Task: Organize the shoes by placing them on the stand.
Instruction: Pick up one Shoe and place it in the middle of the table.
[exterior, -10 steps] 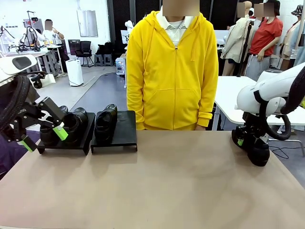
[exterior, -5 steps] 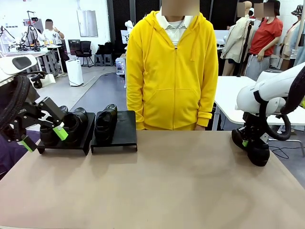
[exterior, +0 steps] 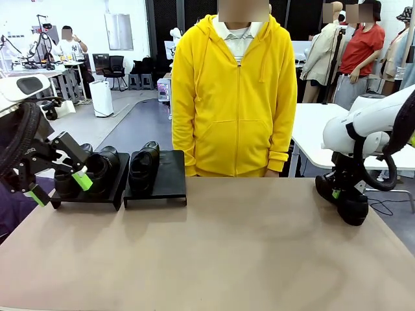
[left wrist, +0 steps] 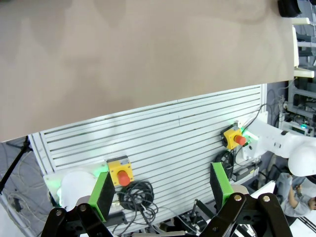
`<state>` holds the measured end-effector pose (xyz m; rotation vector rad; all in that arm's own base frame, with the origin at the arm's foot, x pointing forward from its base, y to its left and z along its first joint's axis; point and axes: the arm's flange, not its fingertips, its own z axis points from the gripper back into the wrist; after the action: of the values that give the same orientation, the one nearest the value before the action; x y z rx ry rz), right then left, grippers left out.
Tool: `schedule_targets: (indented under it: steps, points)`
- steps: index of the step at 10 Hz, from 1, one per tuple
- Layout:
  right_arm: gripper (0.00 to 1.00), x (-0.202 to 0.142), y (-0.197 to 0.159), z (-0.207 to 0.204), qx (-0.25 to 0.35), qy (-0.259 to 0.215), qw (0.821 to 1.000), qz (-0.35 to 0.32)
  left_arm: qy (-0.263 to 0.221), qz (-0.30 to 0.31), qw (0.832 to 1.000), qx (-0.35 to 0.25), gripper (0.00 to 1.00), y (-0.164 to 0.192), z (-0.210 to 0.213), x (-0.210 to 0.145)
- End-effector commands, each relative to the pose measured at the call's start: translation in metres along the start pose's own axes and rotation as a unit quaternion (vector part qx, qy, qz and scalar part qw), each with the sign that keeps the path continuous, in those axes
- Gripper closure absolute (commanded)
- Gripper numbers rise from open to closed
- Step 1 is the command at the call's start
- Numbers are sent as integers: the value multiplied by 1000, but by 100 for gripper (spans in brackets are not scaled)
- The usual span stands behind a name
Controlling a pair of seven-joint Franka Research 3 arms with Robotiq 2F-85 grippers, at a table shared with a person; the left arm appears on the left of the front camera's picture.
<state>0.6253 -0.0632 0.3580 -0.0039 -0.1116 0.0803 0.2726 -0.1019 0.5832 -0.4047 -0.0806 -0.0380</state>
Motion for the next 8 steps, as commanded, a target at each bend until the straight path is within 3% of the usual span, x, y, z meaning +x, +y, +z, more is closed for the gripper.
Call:
schedule_targets:
  steps: [1, 3, 4, 6, 8]
  points:
    - [100, -24, -4, 57, -15, -7, 999, -32, 3, 6, 1000, -7, 0, -1, 2, -1]
    - [100, -91, 17, 148, -39, -31, 998, -46, 3, 6, 1000, -7, 0, -1, 2, -1]
    - [100, -117, 24, 172, -56, -35, 997, -39, 3, 6, 1000, -7, 0, -1, 2, -1]
    - [100, -172, 24, 204, -28, -30, 998, -52, 3, 6, 1000, -7, 0, -1, 2, -1]
    - [100, -177, 3, 201, -2, -66, 995, -73, 3, 6, 1000, -7, 0, -1, 2, -1]
